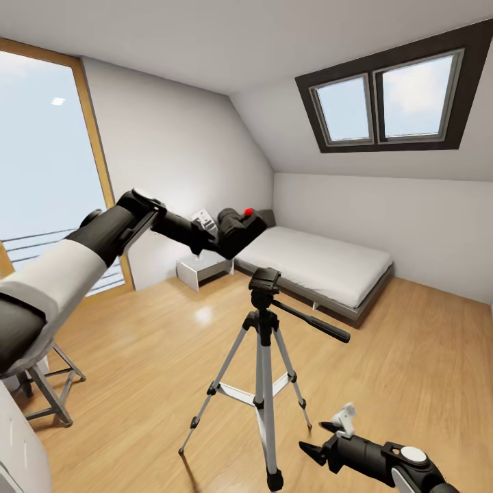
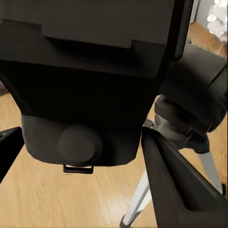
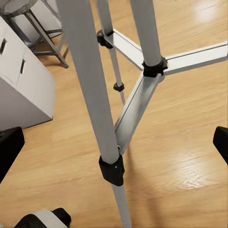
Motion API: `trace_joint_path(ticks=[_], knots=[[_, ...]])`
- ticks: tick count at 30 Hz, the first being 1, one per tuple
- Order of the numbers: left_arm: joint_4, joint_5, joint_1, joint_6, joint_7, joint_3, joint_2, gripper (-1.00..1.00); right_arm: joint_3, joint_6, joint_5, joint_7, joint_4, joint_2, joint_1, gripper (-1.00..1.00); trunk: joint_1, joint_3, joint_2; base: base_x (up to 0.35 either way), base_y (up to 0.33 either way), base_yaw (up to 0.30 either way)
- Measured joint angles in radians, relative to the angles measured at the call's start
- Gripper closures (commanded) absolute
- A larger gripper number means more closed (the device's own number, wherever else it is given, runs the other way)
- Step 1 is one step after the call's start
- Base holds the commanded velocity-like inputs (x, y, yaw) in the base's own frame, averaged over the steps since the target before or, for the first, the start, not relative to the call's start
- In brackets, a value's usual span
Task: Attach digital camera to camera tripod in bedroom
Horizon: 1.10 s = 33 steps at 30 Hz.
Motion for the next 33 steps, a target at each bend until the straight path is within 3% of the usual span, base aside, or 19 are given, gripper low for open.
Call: trace_joint_path(ticks=[4,8,12,16,26,33], knots=[[0.095,-0.005,-0.057,-0.047,-0.068,-0.007,-0.021,1.00,0.000,0.003,0.001,0.000,-0.001,0.017,0.000,-1.00,0.000,0.000,0.000,0.000,0.000,0.000],[0.131,-0.010,-0.094,-0.081,-0.115,-0.015,-0.027,1.00,-0.001,0.004,0.001,0.000,-0.009,0.022,0.000,-1.00,0.000,0.000,0.000,0.000,0.000,0.000],[0.163,-0.028,-0.133,-0.106,-0.160,-0.044,-0.032,1.00,-0.001,0.004,0.001,0.001,-0.024,0.025,0.001,-1.00,0.000,0.000,0.000,0.000,0.000,0.000],[0.205,-0.044,-0.185,-0.127,-0.209,-0.096,-0.037,1.00,-0.001,0.013,0.000,0.001,-0.042,0.028,0.002,-1.00,0.000,0.000,0.000,0.000,0.000,0.000],[0.233,-0.053,-0.228,-0.155,-0.254,-0.161,-0.054,1.00,-0.003,0.102,-0.010,0.005,-0.054,0.032,-0.002,-1.00,0.000,0.000,0.000,0.000,0.000,0.000],[0.239,-0.055,-0.238,-0.161,-0.265,-0.186,-0.074,1.00,-0.002,0.163,-0.042,0.006,-0.076,0.068,-0.018,-1.00,0.000,0.000,0.000,0.000,0.000,0.000]])
